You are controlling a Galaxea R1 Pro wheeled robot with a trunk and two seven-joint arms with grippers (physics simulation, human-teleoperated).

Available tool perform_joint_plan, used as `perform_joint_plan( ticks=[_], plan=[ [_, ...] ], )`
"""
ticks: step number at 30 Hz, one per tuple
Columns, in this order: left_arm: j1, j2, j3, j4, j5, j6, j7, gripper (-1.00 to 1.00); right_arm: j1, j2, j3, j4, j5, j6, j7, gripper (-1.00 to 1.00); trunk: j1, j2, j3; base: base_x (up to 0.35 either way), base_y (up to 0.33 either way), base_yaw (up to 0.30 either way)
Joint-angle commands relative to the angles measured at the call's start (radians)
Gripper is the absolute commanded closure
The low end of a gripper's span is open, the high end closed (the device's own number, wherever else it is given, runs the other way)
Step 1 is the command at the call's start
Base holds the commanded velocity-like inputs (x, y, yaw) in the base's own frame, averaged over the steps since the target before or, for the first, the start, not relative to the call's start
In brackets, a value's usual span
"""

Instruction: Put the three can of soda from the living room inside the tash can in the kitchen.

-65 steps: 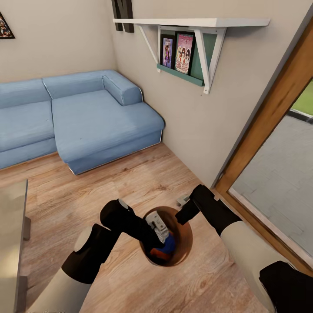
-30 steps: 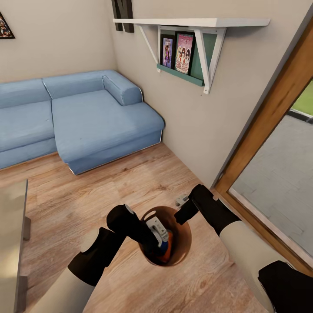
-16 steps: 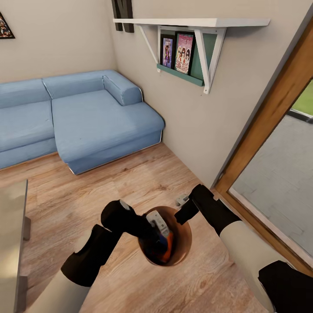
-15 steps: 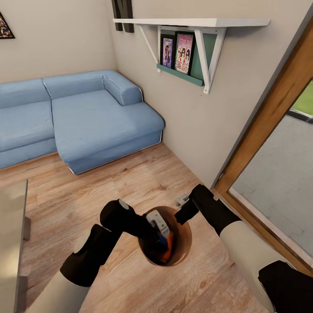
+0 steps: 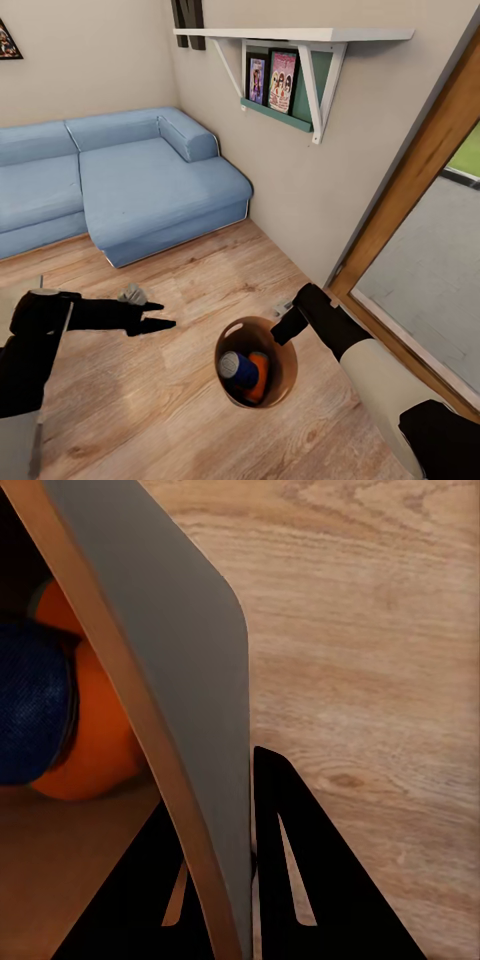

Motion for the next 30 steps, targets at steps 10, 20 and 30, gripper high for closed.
perform_joint_plan(
  ticks=[10, 20, 30],
  plan=[
    [0.057, 0.083, 0.248, 0.006, 0.117, -0.066, 0.022, -1.0, 0.0, -0.041, -0.002, -0.002, -0.03, 0.012, 0.008, 1.0, 0.0, 0.0, 0.0, 0.001, 0.0, 0.0],
    [0.095, 0.082, 0.287, 0.008, 0.119, -0.077, 0.089, -1.0, 0.001, -0.062, -0.042, -0.001, -0.029, 0.012, 0.008, 1.0, 0.0, 0.0, 0.0, -0.07, -0.012, 0.0],
    [0.108, 0.081, 0.288, 0.011, 0.118, -0.077, 0.092, -1.0, 0.002, -0.066, -0.07, -0.001, -0.024, 0.012, 0.007, 1.0, 0.0, 0.0, 0.0, -0.319, 0.0, -0.002]
  ],
)
